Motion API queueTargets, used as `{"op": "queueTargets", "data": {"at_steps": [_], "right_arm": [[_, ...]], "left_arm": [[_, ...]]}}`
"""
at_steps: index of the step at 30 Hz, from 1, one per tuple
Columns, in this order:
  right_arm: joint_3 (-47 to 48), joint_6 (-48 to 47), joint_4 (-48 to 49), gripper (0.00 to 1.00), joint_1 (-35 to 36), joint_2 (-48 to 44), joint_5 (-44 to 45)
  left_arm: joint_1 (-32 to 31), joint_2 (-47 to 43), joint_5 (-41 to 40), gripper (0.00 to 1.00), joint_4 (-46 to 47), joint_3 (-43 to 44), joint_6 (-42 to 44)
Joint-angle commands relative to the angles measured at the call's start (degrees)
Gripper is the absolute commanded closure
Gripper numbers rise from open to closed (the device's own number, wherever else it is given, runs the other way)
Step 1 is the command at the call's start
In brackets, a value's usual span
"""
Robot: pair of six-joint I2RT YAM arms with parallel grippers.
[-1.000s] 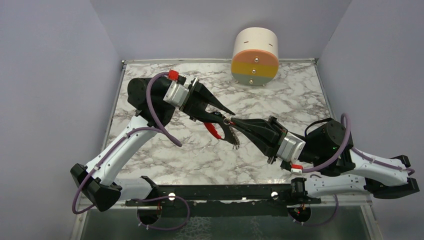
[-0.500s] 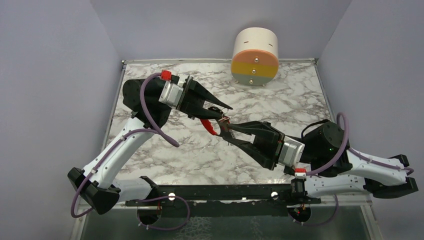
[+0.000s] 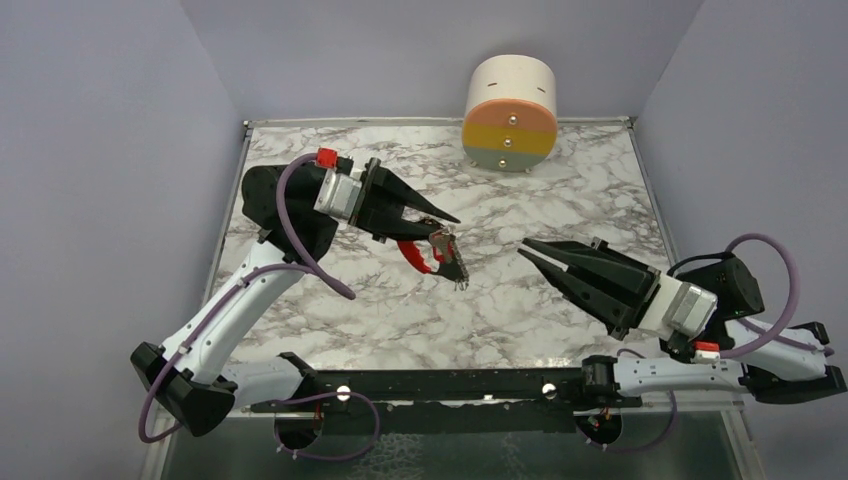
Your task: Remove the keys from the keyring
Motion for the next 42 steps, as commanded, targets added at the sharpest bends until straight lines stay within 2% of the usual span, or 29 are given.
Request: {"op": "queueTargets", "data": {"at_steps": [1, 9, 14, 24, 28, 36, 42], "right_arm": [[-1.7, -2.8, 5.7, 0.90, 0.2, 2.4, 6.6], [-2.7, -7.8, 9.9, 0.95, 0.2, 9.2, 13.7], [-6.1, -6.2, 12.6, 0.98, 0.3, 7.1, 17.3], [-13.0, -4.4, 19.0, 0.94, 0.3, 3.1, 23.4], [-12.9, -4.2, 18.3, 0.93, 0.3, 3.9, 26.9], [-10.0, -3.4, 15.9, 0.85, 0.2, 5.4, 28.1], [-8.2, 0.6, 11.0, 0.78, 0.2, 1.5, 20.1]], "left_arm": [[0.4, -2.6, -1.8, 1.00, 1.1, -0.8, 0.8], [0.4, -3.3, -2.6, 1.00, 1.1, -1.4, 1.7], [0.4, -3.5, -3.2, 1.00, 1.1, -2.2, 2.3], [0.9, -5.7, -3.9, 1.00, 1.0, -3.3, 4.1], [0.9, -6.5, -3.9, 1.00, 1.0, -3.3, 4.4], [0.9, -7.6, -3.4, 1.00, 0.9, -3.6, 4.6], [0.9, -9.1, -2.8, 1.00, 0.9, -4.3, 4.4]]}}
